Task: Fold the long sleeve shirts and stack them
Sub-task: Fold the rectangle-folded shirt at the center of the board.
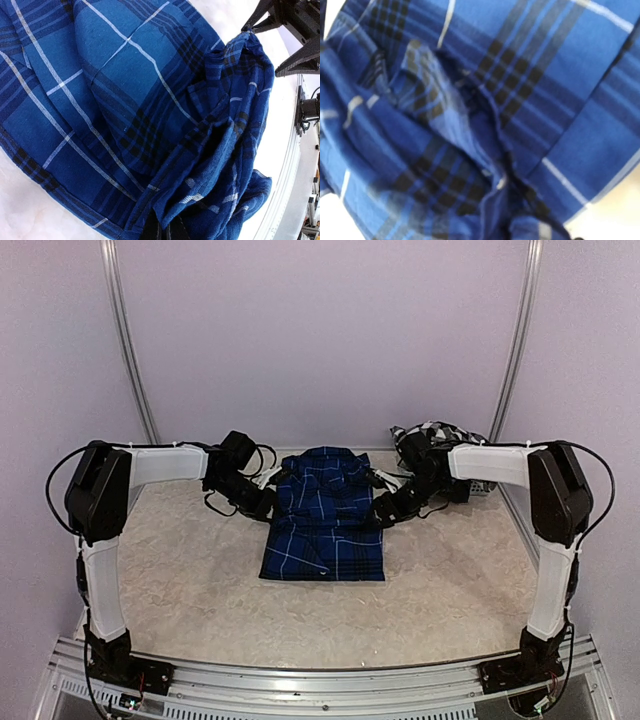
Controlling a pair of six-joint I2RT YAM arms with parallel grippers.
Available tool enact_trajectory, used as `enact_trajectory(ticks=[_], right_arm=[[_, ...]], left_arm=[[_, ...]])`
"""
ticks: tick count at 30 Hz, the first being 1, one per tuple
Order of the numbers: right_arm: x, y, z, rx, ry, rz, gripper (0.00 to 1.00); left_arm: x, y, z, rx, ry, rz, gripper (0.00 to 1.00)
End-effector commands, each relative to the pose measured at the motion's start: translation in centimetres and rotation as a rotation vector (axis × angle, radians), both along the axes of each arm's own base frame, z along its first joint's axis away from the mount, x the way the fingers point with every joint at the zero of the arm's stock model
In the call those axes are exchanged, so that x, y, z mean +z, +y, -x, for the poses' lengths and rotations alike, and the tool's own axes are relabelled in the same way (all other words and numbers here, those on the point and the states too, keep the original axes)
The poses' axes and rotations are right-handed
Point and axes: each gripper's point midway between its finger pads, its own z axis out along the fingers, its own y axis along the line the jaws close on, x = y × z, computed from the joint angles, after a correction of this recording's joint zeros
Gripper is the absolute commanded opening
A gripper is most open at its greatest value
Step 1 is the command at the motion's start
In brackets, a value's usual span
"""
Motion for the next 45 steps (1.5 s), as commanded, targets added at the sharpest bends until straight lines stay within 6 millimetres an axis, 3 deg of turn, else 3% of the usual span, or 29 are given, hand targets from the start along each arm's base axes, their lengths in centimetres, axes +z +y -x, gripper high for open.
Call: enact_trajectory(ticks=[1,9,15,24,28,31,37,45], right_arm=[[0.7,0.2,0.1,0.001,-0.050,-0.067,0.76],[-0.5,0.2,0.0,-0.010,-0.051,-0.075,0.76],[-0.8,1.2,-0.1,0.018,-0.043,-0.130,0.58],[-2.7,1.1,-0.1,-0.019,0.005,-0.114,0.47],[-2.2,1.3,0.0,-0.013,-0.001,-0.137,0.21],[-0.8,1.4,0.5,-0.007,-0.027,-0.174,0.00],[1.9,0.9,3.8,-0.001,-0.049,-0.203,0.00],[5.0,1.5,12.1,0.068,-0.040,-0.191,0.00]], left_arm=[[1.4,-0.2,-1.0,-0.001,-0.039,0.043,0.00],[1.3,-0.2,-0.9,-0.001,-0.040,0.039,0.00],[0.8,-0.1,-0.9,0.004,-0.031,0.031,0.00],[0.7,0.0,-1.0,0.009,-0.035,0.026,0.00],[0.4,0.2,-0.9,0.012,-0.024,0.022,0.00],[0.6,0.3,-0.5,0.020,-0.022,0.023,0.00],[1.5,0.6,2.1,0.024,-0.016,0.024,0.00],[3.5,-1.7,10.4,-0.042,-0.019,-0.005,0.00]])
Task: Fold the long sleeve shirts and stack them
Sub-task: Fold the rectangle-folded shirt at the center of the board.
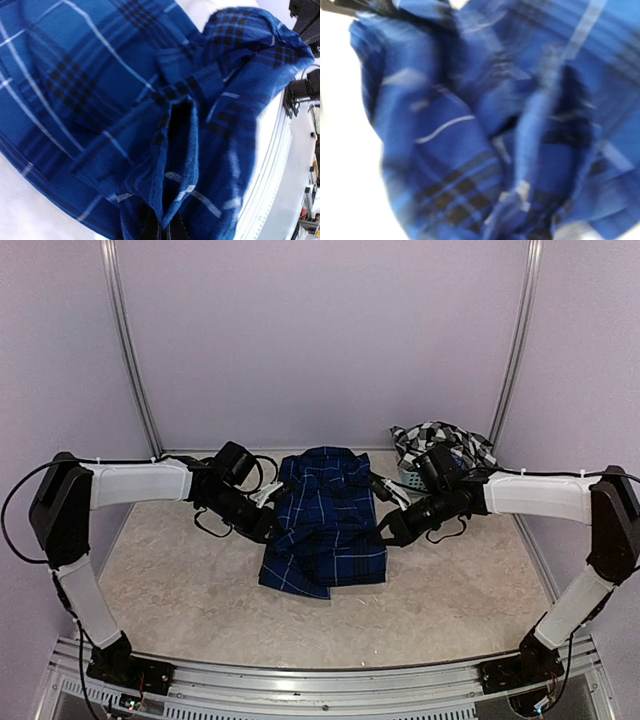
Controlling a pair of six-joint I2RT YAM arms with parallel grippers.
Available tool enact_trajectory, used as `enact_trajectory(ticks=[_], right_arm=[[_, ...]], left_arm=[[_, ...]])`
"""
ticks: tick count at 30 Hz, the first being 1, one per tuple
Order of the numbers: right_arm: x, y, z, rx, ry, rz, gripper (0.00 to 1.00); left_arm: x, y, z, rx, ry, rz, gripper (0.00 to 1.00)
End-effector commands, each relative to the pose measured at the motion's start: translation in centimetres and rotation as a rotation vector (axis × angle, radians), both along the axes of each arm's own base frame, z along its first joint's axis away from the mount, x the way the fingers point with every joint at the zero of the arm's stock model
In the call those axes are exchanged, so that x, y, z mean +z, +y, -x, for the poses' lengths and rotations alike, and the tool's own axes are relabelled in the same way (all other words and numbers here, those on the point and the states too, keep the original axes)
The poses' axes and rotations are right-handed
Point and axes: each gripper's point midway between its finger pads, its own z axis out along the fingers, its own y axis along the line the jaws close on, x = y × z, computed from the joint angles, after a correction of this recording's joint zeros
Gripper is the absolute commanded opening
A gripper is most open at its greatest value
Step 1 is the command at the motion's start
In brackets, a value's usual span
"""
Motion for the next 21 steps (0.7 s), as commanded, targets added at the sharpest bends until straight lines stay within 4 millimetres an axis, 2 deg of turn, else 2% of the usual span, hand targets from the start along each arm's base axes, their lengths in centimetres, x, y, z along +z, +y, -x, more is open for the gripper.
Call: enact_trajectory(ticks=[1,8,15,18,21], right_arm=[[1.2,0.0,4.8,0.022,0.030,0.013,0.00],[3.7,-1.1,10.8,0.039,0.026,-0.030,0.00],[3.0,-2.8,16.2,0.053,0.063,-0.041,0.00],[3.3,-3.4,17.8,0.038,0.079,-0.059,0.00],[4.7,-3.9,18.4,0.016,0.075,-0.090,0.00]], left_arm=[[2.0,-1.4,4.5,-0.024,-0.025,-0.003,0.00],[3.6,-1.2,10.6,0.010,-0.035,-0.011,0.00],[4.9,-1.7,16.8,-0.005,-0.033,0.045,0.00],[5.2,-2.3,19.3,-0.037,-0.029,0.056,0.00],[6.2,-2.9,20.3,-0.062,-0.035,0.082,0.00]])
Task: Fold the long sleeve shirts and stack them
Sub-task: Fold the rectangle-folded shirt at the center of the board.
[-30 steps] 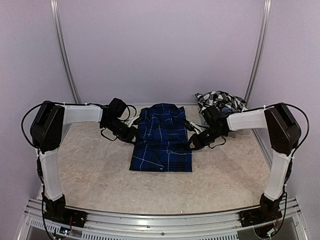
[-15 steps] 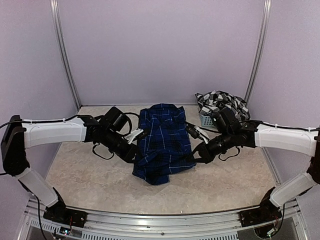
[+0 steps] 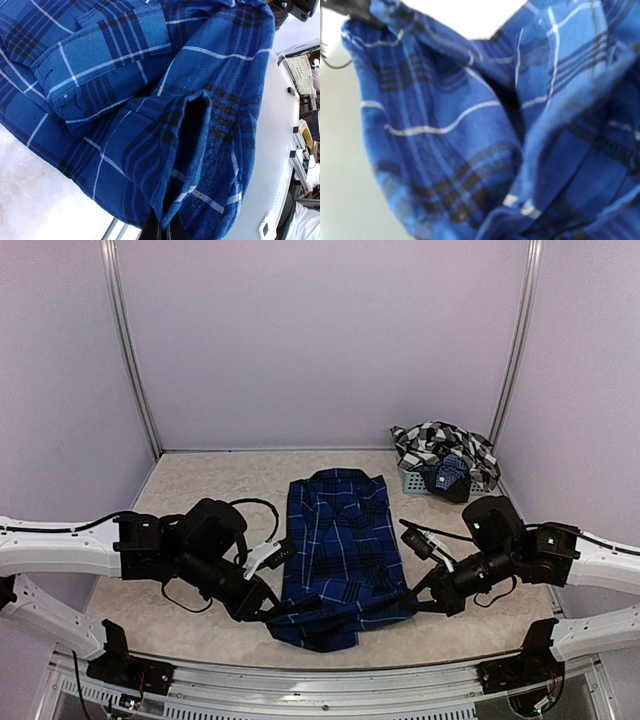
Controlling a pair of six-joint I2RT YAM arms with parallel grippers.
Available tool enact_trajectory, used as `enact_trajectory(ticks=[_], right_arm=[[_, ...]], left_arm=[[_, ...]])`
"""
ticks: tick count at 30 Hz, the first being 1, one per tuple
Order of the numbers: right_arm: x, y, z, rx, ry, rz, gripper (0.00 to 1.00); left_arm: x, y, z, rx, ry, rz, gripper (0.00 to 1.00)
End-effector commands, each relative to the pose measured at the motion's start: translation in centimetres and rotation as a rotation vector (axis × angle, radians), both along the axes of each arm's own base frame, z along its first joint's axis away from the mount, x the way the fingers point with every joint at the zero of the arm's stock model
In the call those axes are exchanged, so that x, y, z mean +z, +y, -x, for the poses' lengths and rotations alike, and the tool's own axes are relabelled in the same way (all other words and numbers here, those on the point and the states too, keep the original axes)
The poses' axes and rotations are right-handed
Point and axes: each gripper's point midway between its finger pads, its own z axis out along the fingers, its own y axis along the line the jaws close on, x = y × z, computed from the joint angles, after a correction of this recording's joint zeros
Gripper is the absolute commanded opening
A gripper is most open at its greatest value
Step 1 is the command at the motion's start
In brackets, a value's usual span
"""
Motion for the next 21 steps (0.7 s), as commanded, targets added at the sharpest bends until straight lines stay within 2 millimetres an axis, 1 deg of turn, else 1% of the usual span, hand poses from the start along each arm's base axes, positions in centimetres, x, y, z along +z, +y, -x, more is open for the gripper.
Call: enact_trajectory(ticks=[1,3,5,8,10,12,13,15,16,17,19,20,21], right_arm=[[1.9,-0.7,0.6,-0.065,0.019,-0.040,0.00],[2.6,-0.8,0.2,-0.090,-0.001,-0.043,0.00],[2.8,-0.8,-0.8,-0.123,-0.022,-0.009,0.00],[2.3,-0.7,-3.0,-0.179,-0.048,0.082,0.00],[1.9,-0.5,-4.8,-0.205,-0.054,0.132,0.00],[1.5,-0.8,-7.0,-0.244,-0.053,0.171,0.00],[1.3,-0.9,-8.1,-0.257,-0.055,0.182,0.00],[1.2,-1.5,-10.7,-0.300,-0.058,0.196,0.00],[1.0,-1.7,-11.8,-0.308,-0.063,0.199,0.00],[0.9,-1.8,-12.9,-0.319,-0.066,0.201,0.00],[0.4,-2.1,-14.9,-0.328,-0.072,0.207,0.00],[-0.4,-2.2,-15.8,-0.322,-0.069,0.222,0.00],[-0.7,-2.2,-16.6,-0.323,-0.072,0.229,0.00]], left_arm=[[2.4,-1.1,0.2,0.032,-0.026,0.070,0.00],[3.8,-1.3,-0.9,0.041,-0.062,0.093,0.00],[4.9,-1.2,-2.5,0.056,-0.085,0.104,0.00],[5.6,-0.9,-5.8,0.094,-0.104,0.103,0.00],[5.4,-0.8,-8.2,0.119,-0.106,0.103,0.00],[5.1,-0.5,-10.4,0.140,-0.097,0.098,0.00],[4.3,-0.5,-11.5,0.149,-0.084,0.080,0.00],[3.7,-0.5,-13.4,0.170,-0.073,0.078,0.00],[3.7,-0.5,-14.3,0.173,-0.074,0.082,0.00],[2.9,-0.5,-15.3,0.183,-0.060,0.070,0.00],[2.0,-0.2,-17.4,0.216,-0.047,0.053,0.00],[0.8,-0.1,-18.5,0.234,-0.026,0.038,0.00],[0.5,0.1,-19.4,0.253,-0.019,0.032,0.00]])
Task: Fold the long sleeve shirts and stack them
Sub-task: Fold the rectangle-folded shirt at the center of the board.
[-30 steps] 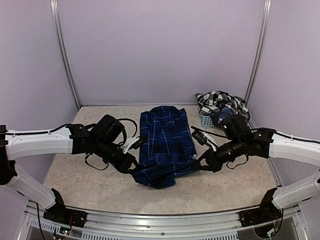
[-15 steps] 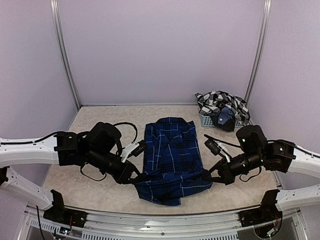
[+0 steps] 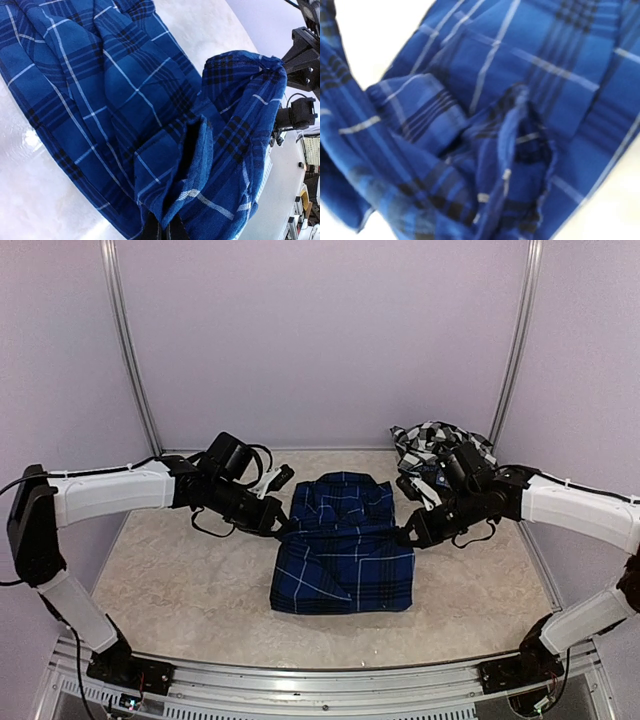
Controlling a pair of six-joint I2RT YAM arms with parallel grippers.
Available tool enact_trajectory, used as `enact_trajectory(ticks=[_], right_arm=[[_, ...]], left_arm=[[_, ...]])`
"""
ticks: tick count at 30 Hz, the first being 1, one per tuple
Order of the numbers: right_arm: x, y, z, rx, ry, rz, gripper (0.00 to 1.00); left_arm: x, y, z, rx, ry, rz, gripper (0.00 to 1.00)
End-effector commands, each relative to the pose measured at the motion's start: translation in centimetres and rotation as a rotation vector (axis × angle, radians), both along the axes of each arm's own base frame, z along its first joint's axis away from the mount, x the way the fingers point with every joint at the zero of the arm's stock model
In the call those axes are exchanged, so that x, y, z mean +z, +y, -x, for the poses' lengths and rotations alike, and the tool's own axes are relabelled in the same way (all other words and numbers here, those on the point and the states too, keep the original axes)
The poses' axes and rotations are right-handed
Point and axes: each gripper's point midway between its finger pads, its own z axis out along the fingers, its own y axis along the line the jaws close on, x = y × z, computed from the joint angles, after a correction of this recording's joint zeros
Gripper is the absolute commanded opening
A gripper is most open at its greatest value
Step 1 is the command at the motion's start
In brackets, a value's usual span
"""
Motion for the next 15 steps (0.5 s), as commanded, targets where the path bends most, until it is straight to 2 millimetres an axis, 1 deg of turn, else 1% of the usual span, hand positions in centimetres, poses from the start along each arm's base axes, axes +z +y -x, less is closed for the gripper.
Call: enact_trajectory(ticks=[1,2,3,5,6,8,11,12,15], right_arm=[[-1.3,-0.7,-3.9,0.014,-0.037,0.046,0.00],[-1.8,-0.7,-4.6,0.014,-0.033,0.054,0.00],[-2.3,-0.8,-5.2,0.013,-0.030,0.060,0.00],[-3.5,-1.0,-6.2,0.004,-0.016,0.067,0.00],[-4.1,-1.2,-6.7,-0.002,-0.008,0.071,0.00],[-4.9,-1.2,-7.5,0.000,-0.008,0.073,0.00],[-6.2,-1.2,-8.4,0.006,0.001,0.089,0.00],[-6.5,-1.1,-8.6,0.006,0.002,0.092,0.00],[-7.6,-1.2,-9.1,0.003,0.003,0.107,0.05]], left_arm=[[-1.6,0.1,-3.8,0.018,0.015,-0.004,0.00],[-2.1,0.1,-4.5,0.028,0.022,-0.009,0.00],[-3.2,-0.1,-5.0,0.035,0.042,-0.028,0.00],[-4.4,-0.6,-5.7,0.029,0.057,-0.037,0.00],[-5.6,-0.6,-6.3,0.040,0.073,-0.054,0.00],[-6.8,-0.5,-7.4,0.061,0.084,-0.078,0.00],[-9.1,-0.3,-8.2,0.079,0.116,-0.123,0.00],[-9.4,-0.3,-8.2,0.080,0.120,-0.131,0.00],[-10.8,0.3,-8.5,0.102,0.131,-0.177,0.00]])
